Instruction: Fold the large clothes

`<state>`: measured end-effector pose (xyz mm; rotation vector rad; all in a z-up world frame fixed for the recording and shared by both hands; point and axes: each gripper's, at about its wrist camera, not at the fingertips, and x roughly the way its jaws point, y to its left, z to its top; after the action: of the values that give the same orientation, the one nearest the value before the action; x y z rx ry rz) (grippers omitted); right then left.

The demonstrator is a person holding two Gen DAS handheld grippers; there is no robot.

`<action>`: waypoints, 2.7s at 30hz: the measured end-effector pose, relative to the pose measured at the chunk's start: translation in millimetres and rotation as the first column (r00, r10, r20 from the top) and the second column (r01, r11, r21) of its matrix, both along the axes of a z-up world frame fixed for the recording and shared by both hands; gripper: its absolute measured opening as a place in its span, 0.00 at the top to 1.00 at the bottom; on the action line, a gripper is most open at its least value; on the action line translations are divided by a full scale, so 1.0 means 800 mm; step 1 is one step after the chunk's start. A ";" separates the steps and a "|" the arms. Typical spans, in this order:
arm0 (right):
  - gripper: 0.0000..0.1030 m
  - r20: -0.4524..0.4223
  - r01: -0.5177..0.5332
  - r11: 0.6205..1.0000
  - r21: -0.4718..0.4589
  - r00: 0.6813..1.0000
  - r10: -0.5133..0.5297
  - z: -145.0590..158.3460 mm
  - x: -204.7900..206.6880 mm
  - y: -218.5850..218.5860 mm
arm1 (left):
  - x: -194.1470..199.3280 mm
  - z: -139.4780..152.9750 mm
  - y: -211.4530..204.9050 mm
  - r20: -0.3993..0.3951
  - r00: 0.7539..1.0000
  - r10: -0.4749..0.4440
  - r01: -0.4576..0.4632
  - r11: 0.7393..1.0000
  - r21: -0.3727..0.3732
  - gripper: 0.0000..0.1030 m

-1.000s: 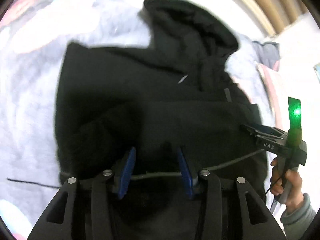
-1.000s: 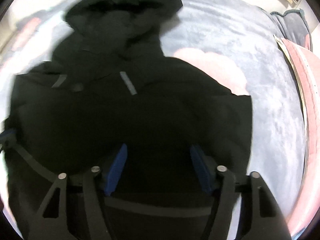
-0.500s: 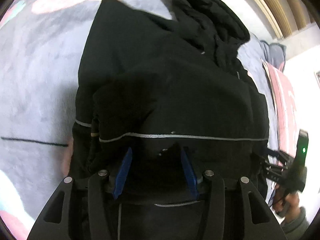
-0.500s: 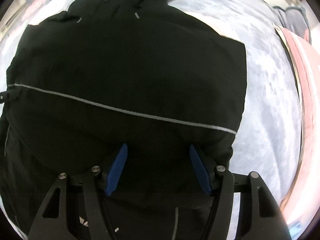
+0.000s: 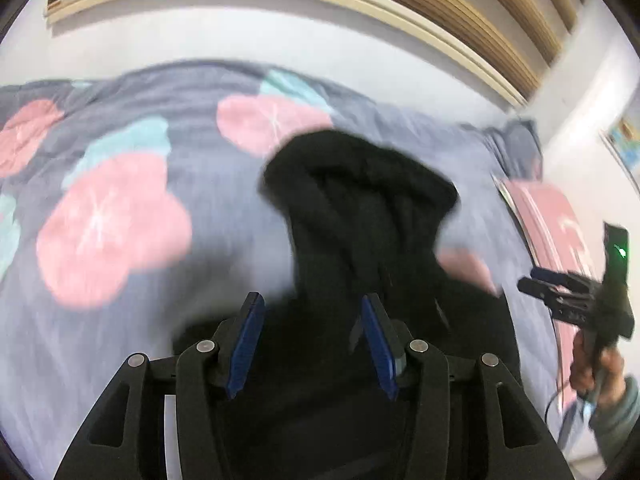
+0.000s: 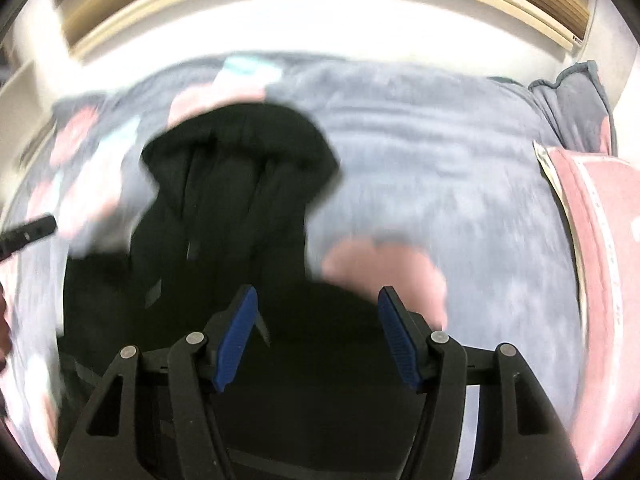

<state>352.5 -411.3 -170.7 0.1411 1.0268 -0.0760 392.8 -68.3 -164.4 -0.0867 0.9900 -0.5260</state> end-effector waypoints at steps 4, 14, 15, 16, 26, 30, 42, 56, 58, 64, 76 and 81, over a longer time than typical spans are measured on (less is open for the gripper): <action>0.36 0.018 0.046 0.997 0.060 0.999 -0.047 -0.006 0.073 -0.020 | 0.075 -0.011 -0.010 -0.013 0.999 0.048 -0.048 0.998 -0.033 0.50; 0.51 -0.085 0.081 0.995 0.050 0.993 -0.077 -0.095 0.171 -0.031 | 0.186 -0.106 -0.052 -0.141 0.986 0.090 -0.093 0.996 -0.012 0.50; 0.70 -0.093 0.084 0.996 0.040 0.992 -0.080 -0.102 0.173 -0.030 | 0.192 -0.113 -0.054 -0.141 0.985 0.100 -0.103 0.995 -0.008 0.50; 0.84 -0.110 0.082 0.996 0.036 0.991 -0.078 -0.111 0.178 -0.029 | 0.198 -0.120 -0.056 -0.138 0.984 0.112 -0.114 0.993 -0.008 0.55; 0.93 -0.032 0.033 0.990 0.137 0.999 -0.029 -0.127 0.126 -0.053 | 0.169 -0.127 0.032 -0.223 0.973 0.061 -0.121 0.956 -0.266 0.86; 0.88 -0.152 0.061 0.975 0.212 0.988 -0.029 -0.193 0.137 -0.055 | 0.182 -0.200 0.024 -0.348 0.937 0.044 -0.129 0.966 -0.225 0.80; 0.41 0.032 -0.072 0.991 0.117 0.997 0.069 -0.058 0.082 -0.055 | 0.126 -0.063 0.058 -0.090 0.995 0.038 -0.048 0.993 -0.112 0.60; 0.42 -0.106 -0.159 0.987 0.040 0.981 0.162 -0.183 0.152 -0.002 | 0.166 -0.158 -0.052 -0.173 0.985 -0.007 -0.011 0.994 -0.107 0.60; 0.42 -0.111 -0.156 0.987 0.048 0.981 0.160 -0.177 0.152 -0.007 | 0.167 -0.152 -0.051 -0.178 0.984 -0.015 -0.004 0.994 -0.105 0.60; 0.41 0.078 -0.214 0.973 0.080 0.975 0.208 -0.078 0.141 -0.011 | 0.145 -0.056 -0.044 -0.028 0.989 -0.145 0.137 0.970 -0.199 0.59; 0.39 -0.117 -0.182 0.982 0.049 0.975 0.186 -0.184 0.286 0.027 | 0.237 -0.148 -0.073 -0.164 0.986 0.040 -0.059 0.992 -0.109 0.43; 0.37 -0.083 -0.174 0.982 0.077 0.980 0.180 -0.179 0.273 0.005 | 0.230 -0.133 -0.078 -0.135 0.991 -0.005 -0.004 0.998 -0.067 0.43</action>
<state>571.0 -407.5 -314.1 0.1093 1.1279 0.1163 576.8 -131.0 -271.1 -0.1847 1.1046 -0.5595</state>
